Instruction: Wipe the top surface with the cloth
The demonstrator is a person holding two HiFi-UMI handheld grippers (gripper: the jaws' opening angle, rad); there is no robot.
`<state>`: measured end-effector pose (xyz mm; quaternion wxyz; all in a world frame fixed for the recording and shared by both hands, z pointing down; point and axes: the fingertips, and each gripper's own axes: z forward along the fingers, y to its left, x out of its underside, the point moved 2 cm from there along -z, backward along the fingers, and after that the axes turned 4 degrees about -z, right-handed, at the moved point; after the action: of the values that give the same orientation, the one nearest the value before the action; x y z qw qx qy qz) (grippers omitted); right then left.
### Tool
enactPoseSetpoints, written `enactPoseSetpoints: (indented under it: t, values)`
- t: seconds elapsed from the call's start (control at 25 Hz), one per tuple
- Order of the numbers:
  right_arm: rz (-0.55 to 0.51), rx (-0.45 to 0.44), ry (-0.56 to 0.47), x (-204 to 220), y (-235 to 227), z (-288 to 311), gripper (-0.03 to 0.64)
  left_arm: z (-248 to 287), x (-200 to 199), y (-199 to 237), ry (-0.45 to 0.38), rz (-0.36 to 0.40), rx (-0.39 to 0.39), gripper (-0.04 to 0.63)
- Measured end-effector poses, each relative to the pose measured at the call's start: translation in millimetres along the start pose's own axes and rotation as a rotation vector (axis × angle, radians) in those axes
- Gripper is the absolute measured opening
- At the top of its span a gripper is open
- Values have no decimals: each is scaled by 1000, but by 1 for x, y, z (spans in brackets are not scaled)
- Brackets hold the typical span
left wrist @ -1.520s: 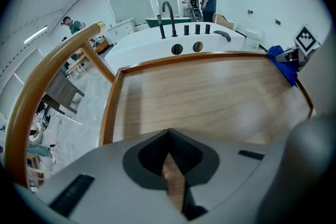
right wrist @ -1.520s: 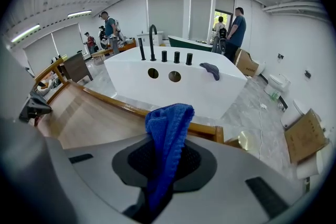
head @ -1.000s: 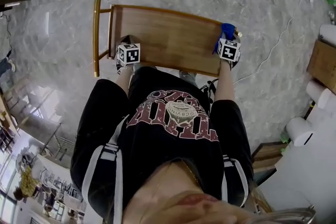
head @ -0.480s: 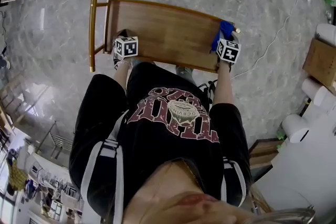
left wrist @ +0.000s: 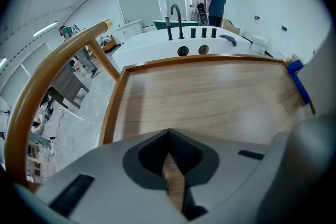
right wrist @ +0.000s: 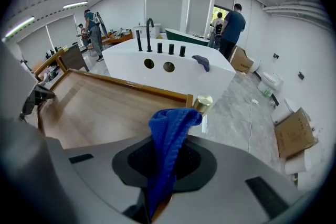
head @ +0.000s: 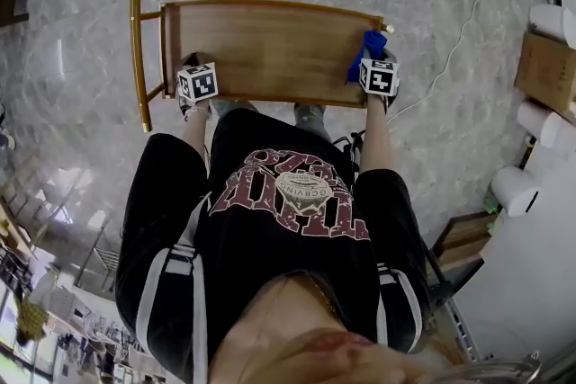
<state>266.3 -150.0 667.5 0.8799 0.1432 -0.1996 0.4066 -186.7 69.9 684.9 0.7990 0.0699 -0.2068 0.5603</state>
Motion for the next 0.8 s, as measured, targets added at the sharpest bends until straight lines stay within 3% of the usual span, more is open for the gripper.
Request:
enactPoseSetpoints:
  t: [0.36, 0.8]
  values:
    - [-11, 18, -23, 4, 2, 0, 55, -1, 3, -4, 5, 27, -7, 48]
    - [5, -13, -23, 3, 21, 3, 55, 1, 1, 0, -8, 8, 0, 48]
